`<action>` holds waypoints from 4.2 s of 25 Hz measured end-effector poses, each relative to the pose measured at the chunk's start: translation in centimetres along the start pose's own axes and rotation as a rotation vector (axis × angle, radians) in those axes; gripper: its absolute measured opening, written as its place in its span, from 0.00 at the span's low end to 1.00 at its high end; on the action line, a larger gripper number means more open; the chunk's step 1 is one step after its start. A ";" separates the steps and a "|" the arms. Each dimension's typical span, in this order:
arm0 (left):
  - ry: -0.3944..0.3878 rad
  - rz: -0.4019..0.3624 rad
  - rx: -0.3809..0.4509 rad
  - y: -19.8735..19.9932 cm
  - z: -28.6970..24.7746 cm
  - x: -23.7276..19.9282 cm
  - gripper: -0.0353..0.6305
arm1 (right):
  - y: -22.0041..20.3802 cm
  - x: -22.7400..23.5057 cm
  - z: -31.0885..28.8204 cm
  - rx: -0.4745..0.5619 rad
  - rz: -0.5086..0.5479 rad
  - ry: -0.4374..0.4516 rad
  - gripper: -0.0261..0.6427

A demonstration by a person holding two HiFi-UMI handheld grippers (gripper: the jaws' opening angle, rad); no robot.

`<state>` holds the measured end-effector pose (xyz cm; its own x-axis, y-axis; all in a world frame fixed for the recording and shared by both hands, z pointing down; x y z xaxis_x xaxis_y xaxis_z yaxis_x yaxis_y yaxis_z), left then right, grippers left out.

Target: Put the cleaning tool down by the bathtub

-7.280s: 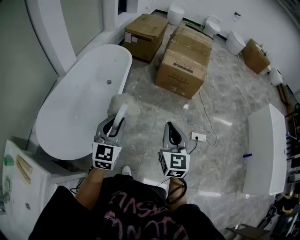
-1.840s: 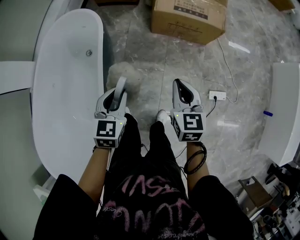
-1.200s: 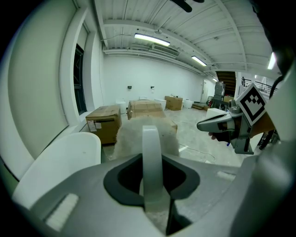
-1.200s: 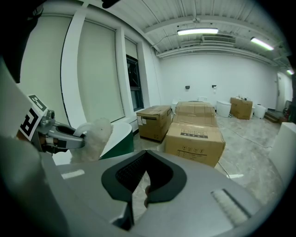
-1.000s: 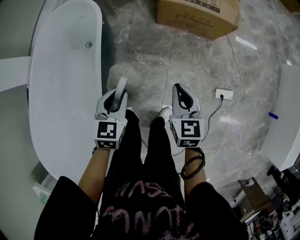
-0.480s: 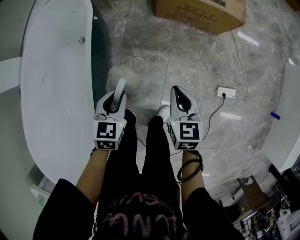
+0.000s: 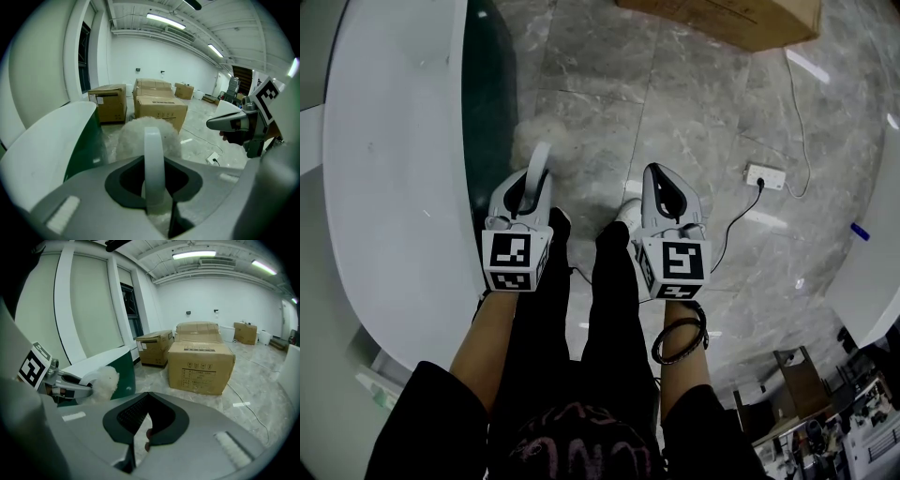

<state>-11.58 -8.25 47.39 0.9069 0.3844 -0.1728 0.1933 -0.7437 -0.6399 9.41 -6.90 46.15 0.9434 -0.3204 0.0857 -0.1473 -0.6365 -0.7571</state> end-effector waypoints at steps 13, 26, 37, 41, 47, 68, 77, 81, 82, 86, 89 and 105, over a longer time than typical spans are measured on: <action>0.027 0.040 -0.030 -5.0 -4.7 -1.3 0.18 | -4.7 0.0 -4.0 -0.018 -0.034 0.033 0.06; 0.063 0.065 -0.070 -10.3 -9.3 -3.0 0.18 | -12.1 -0.7 -8.6 -0.118 -0.057 0.070 0.06; 0.082 0.068 -0.114 -15.8 -12.6 -4.4 0.18 | -17.8 -0.6 -11.7 -0.155 -0.069 0.081 0.06; 0.086 0.054 -0.135 -17.7 -13.8 -4.8 0.18 | -19.4 -1.0 -12.8 -0.171 -0.076 0.095 0.06; 0.092 0.079 -0.141 -20.0 -15.4 -5.2 0.18 | -22.1 -1.3 -14.0 -0.190 -0.073 0.110 0.06; 0.102 0.105 -0.195 -27.9 -22.1 -8.4 0.18 | -30.2 -2.0 -20.3 -0.259 -0.106 0.145 0.06; 0.098 0.111 -0.204 -31.1 -25.2 -9.3 0.18 | -33.2 -1.6 -22.5 -0.269 -0.118 0.139 0.06; 0.101 0.112 -0.201 -32.1 -26.3 -10.1 0.18 | -34.4 -1.4 -23.5 -0.271 -0.122 0.133 0.06; 0.102 0.112 -0.201 -32.3 -26.5 -10.3 0.18 | -34.6 -1.5 -23.8 -0.271 -0.124 0.135 0.06; 0.101 0.114 -0.205 -33.6 -27.4 -10.7 0.18 | -35.6 -2.1 -24.8 -0.275 -0.116 0.149 0.06; 0.099 0.114 -0.207 -34.4 -28.0 -10.9 0.18 | -36.5 -2.1 -25.6 -0.276 -0.123 0.145 0.06; 0.116 0.117 -0.237 -38.1 -30.4 -12.4 0.18 | -39.7 -2.8 -27.3 -0.304 -0.113 0.162 0.06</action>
<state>-18.84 -1.29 96.69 0.9622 0.2336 -0.1397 0.1547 -0.8917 -0.4253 4.52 0.07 93.67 0.9032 -0.3275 0.2775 -0.1497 -0.8461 -0.5116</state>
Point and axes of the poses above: the fingertips, and each gripper's own axes: z backward along the fingers, x to its right, y out of its top, the point moved 5 cm from there along z, backward along the fingers, and after that the axes turned 8 degrees about z, right-handed, at the moved point
